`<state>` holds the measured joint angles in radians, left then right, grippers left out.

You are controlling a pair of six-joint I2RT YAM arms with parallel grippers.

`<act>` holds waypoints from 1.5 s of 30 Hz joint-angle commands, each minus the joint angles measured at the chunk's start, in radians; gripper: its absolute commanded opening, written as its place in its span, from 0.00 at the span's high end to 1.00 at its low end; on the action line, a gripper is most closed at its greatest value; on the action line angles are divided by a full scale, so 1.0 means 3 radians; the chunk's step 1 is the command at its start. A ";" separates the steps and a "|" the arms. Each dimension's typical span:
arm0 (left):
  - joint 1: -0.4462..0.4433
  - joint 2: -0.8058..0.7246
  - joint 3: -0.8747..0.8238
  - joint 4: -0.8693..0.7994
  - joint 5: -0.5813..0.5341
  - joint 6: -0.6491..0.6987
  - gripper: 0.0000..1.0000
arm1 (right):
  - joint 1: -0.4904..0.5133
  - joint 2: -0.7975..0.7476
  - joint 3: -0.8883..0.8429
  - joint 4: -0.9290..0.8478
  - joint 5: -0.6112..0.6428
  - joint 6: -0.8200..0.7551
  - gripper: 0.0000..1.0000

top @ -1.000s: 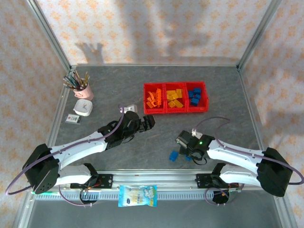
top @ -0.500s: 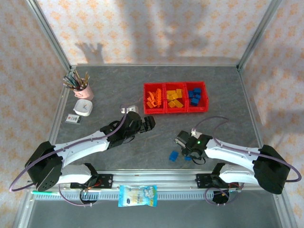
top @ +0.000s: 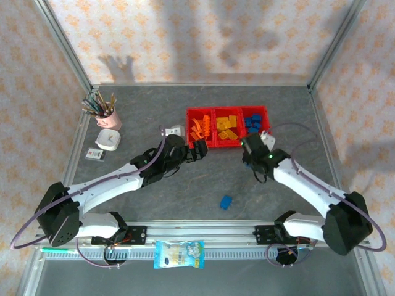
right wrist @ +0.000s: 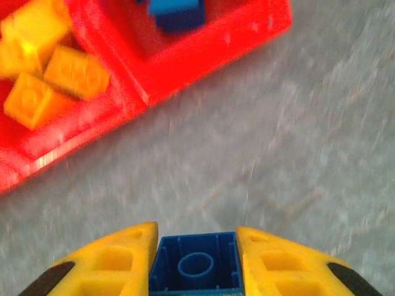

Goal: Sort the legos into containers by color
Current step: Place the lego in the container, then pick up the lego from the bottom-center of the table.

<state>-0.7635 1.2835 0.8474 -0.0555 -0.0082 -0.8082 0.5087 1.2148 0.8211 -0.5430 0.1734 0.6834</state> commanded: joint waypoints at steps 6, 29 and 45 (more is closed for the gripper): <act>0.0208 0.0071 0.0210 -0.0040 -0.0054 0.0147 0.01 | -0.0789 0.0808 0.0773 0.0713 -0.0122 -0.0799 0.72; 0.0413 -0.0061 0.0177 -0.0060 -0.0003 0.0229 0.01 | -0.0945 0.1827 0.1837 0.0573 -0.0244 -0.1230 0.38; 0.0418 -0.0672 -0.0219 -0.0409 -0.0047 0.0246 0.01 | -0.0121 0.0505 0.0743 -0.0044 -0.0342 -0.0792 0.24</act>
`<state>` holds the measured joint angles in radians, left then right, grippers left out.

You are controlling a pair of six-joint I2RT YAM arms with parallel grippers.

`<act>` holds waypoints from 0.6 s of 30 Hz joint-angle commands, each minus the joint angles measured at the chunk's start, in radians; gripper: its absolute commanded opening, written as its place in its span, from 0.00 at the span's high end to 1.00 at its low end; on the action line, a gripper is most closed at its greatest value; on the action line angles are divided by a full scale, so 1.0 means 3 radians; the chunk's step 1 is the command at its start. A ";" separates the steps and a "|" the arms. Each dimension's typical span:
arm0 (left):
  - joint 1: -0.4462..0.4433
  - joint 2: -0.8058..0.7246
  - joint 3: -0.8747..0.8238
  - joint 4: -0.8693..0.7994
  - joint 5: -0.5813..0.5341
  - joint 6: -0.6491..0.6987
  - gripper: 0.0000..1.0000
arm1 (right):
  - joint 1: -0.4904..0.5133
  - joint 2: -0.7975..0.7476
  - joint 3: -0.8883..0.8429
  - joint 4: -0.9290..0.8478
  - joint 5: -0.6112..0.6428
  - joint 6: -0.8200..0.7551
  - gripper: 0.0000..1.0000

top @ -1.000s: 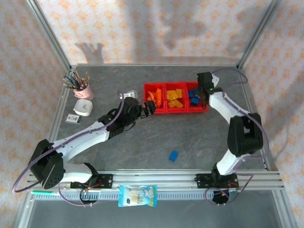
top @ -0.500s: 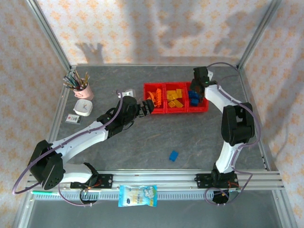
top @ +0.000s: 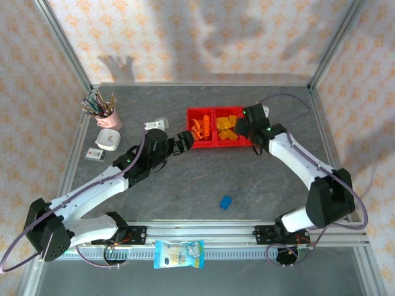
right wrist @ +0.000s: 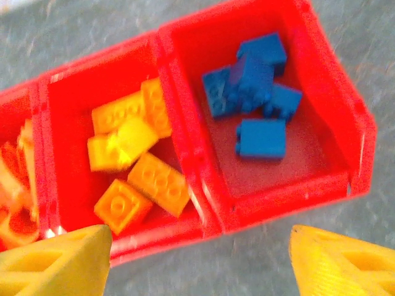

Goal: Sort the legos into containers by color
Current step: Pick up the lego from the bottom-center of the table.

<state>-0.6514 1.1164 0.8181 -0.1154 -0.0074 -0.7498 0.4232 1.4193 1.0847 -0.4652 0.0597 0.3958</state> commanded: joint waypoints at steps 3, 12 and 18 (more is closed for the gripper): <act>0.0044 -0.0257 -0.0267 -0.0228 -0.0056 0.0006 0.01 | 0.0472 -0.0323 -0.0321 -0.0476 0.0082 0.0362 0.22; 0.0044 -0.0518 -0.0528 -0.0383 -0.0083 -0.0110 0.01 | 0.1474 -0.0467 -0.0891 -0.0612 0.0048 0.1225 0.16; 0.0044 -0.0577 -0.0629 -0.0479 -0.0023 -0.0160 0.01 | 0.1941 -0.0473 -0.1250 -0.0648 0.0046 0.1858 0.13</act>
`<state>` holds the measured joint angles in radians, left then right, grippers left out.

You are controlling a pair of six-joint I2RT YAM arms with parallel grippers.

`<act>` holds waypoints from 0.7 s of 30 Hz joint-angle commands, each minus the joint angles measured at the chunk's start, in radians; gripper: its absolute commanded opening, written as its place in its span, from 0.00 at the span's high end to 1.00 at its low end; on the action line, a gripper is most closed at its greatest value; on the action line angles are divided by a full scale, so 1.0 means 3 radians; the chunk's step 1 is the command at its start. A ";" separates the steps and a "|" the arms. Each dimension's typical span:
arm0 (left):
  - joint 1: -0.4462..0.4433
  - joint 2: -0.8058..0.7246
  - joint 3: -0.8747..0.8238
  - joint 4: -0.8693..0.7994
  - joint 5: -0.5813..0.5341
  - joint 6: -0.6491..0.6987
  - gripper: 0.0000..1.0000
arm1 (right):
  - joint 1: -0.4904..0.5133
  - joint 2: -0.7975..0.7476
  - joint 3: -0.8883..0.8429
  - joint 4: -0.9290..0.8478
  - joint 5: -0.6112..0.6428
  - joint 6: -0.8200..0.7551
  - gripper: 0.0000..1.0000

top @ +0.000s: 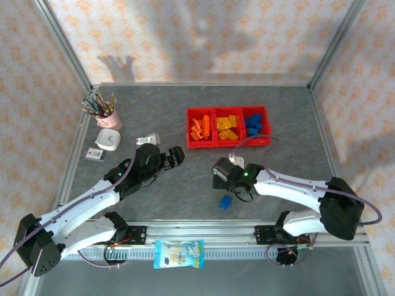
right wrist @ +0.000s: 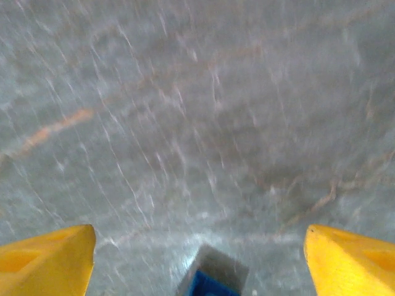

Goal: Sort the legos into containers by color
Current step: Pick up the lego from the bottom-center of the table.

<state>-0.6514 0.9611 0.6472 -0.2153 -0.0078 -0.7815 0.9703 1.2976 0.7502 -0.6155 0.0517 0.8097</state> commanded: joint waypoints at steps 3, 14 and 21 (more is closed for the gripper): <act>0.0044 -0.0069 -0.0105 -0.0182 0.0010 -0.0067 0.01 | 0.0251 -0.0121 -0.0286 -0.0037 -0.0009 0.0650 0.13; 0.0044 -0.0115 -0.0200 -0.0190 0.0072 -0.0095 0.01 | 0.0532 0.0165 -0.0332 0.0211 -0.0156 0.0843 0.26; 0.0044 -0.0080 -0.0191 -0.0182 0.0076 -0.0075 0.01 | 0.0553 0.0220 -0.0306 0.0236 -0.0088 0.0815 0.41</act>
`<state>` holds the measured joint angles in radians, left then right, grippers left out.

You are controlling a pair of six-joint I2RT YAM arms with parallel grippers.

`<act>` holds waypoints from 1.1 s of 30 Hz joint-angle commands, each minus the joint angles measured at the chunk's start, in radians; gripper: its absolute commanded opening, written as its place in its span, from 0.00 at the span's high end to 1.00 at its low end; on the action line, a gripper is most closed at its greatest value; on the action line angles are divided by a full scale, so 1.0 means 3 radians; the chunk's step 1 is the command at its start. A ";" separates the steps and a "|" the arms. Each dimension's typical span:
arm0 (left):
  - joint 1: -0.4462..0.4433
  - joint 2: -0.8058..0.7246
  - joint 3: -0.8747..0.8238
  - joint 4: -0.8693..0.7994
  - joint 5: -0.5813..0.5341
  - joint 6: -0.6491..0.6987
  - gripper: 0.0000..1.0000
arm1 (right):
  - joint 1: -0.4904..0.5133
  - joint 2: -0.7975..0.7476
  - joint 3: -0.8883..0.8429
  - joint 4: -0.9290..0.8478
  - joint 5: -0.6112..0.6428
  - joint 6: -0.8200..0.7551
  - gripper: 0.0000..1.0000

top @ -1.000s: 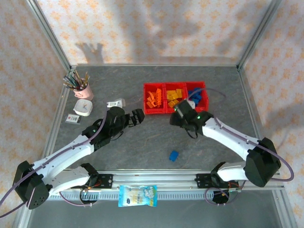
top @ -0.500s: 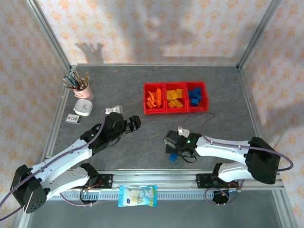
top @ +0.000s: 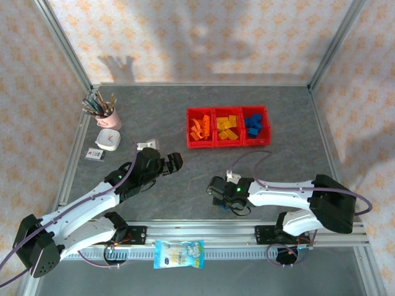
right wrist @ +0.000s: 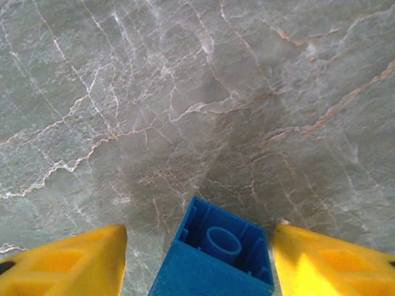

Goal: Sort the legos into containers by color
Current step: Pick up the lego from the bottom-center of the table, then place the lego in the container.

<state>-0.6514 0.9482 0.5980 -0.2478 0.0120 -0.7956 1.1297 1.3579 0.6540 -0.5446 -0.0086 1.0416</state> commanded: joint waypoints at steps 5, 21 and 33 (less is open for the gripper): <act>0.0044 -0.0031 -0.0021 -0.0079 -0.0001 -0.0022 0.01 | 0.0020 0.0086 0.0050 -0.0008 0.0169 0.0001 0.55; 0.0044 0.0087 0.0279 -0.0009 -0.0111 0.0064 0.01 | -0.0696 -0.0139 0.0767 -0.0327 0.0793 -0.0862 0.72; 0.0078 0.0563 0.0686 0.0295 -0.0211 0.0200 0.01 | -0.2570 0.0387 0.1593 0.0488 0.0809 -0.2297 0.67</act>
<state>-0.6403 1.0992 0.7689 -0.2016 -0.0185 -0.7601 0.4225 1.4090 1.0943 -0.4683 0.2363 0.4934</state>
